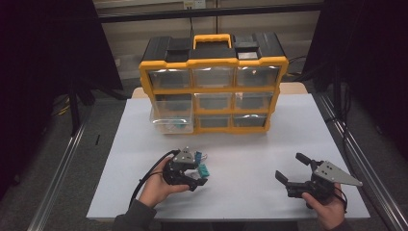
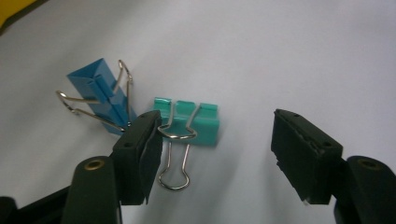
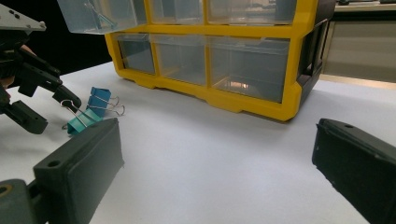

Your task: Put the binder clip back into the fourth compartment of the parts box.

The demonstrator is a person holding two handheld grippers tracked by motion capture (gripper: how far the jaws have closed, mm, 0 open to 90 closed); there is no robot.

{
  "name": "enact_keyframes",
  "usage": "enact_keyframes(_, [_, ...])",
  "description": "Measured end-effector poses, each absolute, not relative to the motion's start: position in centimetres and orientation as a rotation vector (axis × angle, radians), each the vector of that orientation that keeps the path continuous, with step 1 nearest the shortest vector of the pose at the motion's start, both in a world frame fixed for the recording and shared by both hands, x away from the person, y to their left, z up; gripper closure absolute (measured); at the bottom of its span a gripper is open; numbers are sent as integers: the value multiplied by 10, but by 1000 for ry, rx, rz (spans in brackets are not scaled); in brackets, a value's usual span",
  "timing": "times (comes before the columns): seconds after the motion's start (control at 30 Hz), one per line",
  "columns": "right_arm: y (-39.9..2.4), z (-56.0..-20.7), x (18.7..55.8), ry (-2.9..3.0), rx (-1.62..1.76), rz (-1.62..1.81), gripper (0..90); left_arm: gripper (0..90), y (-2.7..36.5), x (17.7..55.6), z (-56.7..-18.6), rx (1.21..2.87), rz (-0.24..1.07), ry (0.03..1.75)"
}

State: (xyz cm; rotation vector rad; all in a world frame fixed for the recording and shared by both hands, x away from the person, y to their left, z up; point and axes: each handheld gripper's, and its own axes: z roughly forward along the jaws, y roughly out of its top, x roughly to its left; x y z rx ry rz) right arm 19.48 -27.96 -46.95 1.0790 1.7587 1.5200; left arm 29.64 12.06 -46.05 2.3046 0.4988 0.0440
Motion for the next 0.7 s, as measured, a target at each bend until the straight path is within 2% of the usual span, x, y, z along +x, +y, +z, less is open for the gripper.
enact_keyframes(0.33, [-279,-470,195,1759,1077,1517,12,331,117,300,-467,2353,119,528])
enact_keyframes(0.57, [-279,-470,195,1761,1073,1518,13,385,108,304,-477,2351,157,526])
enact_keyframes(0.6, [-279,-470,195,1761,1074,1518,13,404,108,303,-476,2343,158,544])
enact_keyframes(0.67, [-279,-470,195,1759,1076,1520,13,500,109,304,-475,2337,145,562])
enact_keyframes(0.7, [-280,-470,195,1763,1075,1520,13,500,111,305,-473,2367,131,552])
